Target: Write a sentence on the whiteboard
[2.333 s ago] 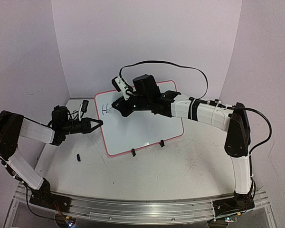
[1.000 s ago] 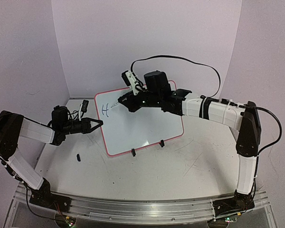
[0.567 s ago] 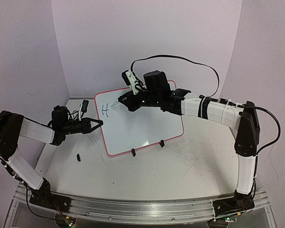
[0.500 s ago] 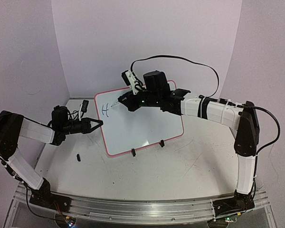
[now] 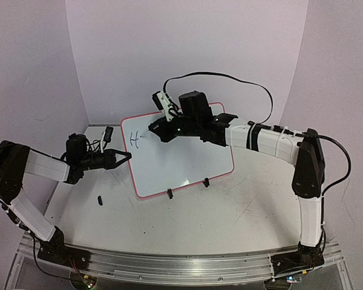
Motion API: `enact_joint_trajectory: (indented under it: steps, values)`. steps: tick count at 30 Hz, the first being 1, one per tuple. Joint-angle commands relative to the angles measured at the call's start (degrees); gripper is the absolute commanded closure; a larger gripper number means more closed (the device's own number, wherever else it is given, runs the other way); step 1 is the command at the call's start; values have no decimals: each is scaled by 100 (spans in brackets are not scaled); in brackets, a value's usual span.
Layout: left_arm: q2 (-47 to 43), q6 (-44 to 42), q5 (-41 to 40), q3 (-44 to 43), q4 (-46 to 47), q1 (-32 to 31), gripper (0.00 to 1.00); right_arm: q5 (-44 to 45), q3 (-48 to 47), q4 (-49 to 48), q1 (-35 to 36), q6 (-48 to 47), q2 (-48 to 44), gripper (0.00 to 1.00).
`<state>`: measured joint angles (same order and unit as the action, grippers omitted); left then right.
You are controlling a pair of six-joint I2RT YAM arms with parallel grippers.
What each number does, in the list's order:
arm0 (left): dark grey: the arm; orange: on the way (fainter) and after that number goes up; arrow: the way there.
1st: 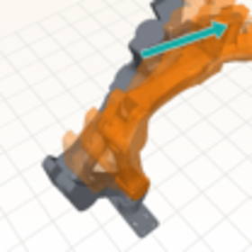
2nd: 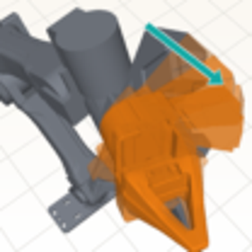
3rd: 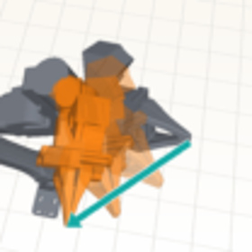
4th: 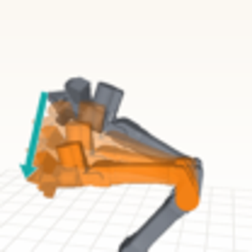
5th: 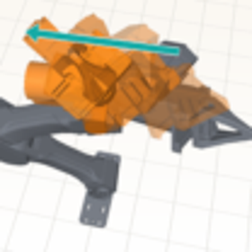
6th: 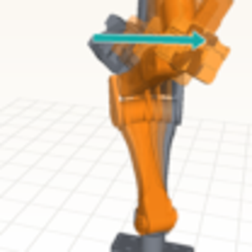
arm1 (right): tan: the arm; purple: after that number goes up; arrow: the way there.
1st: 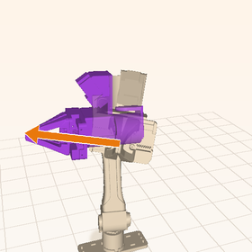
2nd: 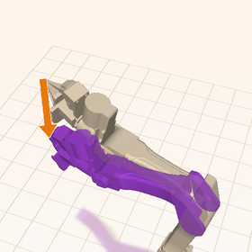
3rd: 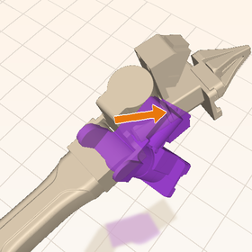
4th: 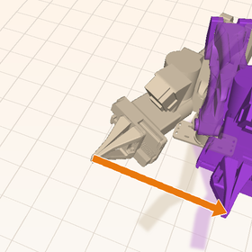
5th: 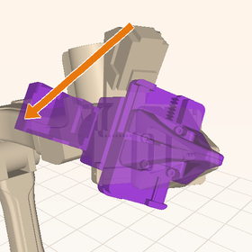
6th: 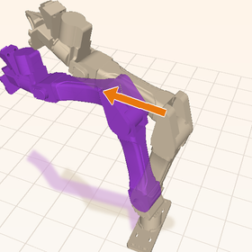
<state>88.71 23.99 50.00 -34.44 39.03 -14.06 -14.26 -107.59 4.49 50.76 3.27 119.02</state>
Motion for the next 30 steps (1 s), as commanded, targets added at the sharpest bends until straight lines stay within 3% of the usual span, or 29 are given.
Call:
enact_joint_trajectory:
  steps: [1,19,30]
  values:
    - [85,-26,-117,-178,-71,-4,100,46,-288,4,-5,42,122,100]
    - [85,-61,-143,-159,-81,-3,100,83,224,105,-5,19,-147,100]
    - [69,-61,-148,-142,-79,-3,100,550,544,-27,-93,-22,-460,100]
